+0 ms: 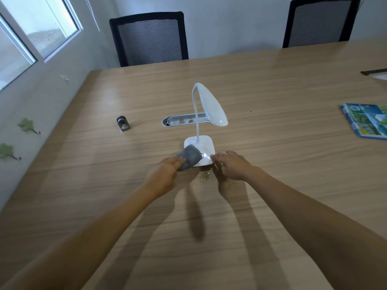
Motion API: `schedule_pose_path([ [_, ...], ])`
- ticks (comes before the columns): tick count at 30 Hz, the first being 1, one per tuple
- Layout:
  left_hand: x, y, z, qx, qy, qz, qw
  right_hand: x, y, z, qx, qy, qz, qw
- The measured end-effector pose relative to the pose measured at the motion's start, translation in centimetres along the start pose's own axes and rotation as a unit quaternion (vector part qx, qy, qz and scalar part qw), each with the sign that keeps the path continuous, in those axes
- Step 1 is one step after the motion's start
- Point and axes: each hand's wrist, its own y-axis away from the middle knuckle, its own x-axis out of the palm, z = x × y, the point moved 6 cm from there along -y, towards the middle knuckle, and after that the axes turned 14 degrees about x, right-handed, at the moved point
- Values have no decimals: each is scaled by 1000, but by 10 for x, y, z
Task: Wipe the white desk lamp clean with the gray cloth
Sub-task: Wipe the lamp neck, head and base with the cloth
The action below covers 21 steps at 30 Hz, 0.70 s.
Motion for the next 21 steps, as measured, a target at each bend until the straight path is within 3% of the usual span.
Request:
schedule_pose_path([
  [2, -9, 2, 7, -143, 174, -78, 971, -5, 3, 0, 3, -82, -22, 996],
  [4, -13, 3, 10, -277, 301, -134, 903, -13, 13, -2, 29, -252, -40, 967],
  [5, -13, 3, 6, -313, 360, -154, 865, -16, 19, -4, 48, -357, -34, 932],
  [7, -6, 1, -5, -352, 492, -162, 780, -9, 25, -5, 105, -547, 29, 830],
  [9, 7, 1, -18, -384, 579, -152, 703, 6, 30, -3, 177, -641, 117, 737],
  [11, 20, -1, -30, -400, 627, -143, 653, 21, 33, 0, 200, -682, 195, 676],
  [14, 35, -11, -46, -397, 658, -144, 623, 31, 42, 8, 163, -737, 281, 593],
  [16, 42, -15, -53, -408, 649, -144, 625, 29, 48, 10, 143, -768, 280, 558],
  [21, 58, -15, -45, -445, 596, -132, 656, 29, 46, 1, 174, -750, 214, 602],
])
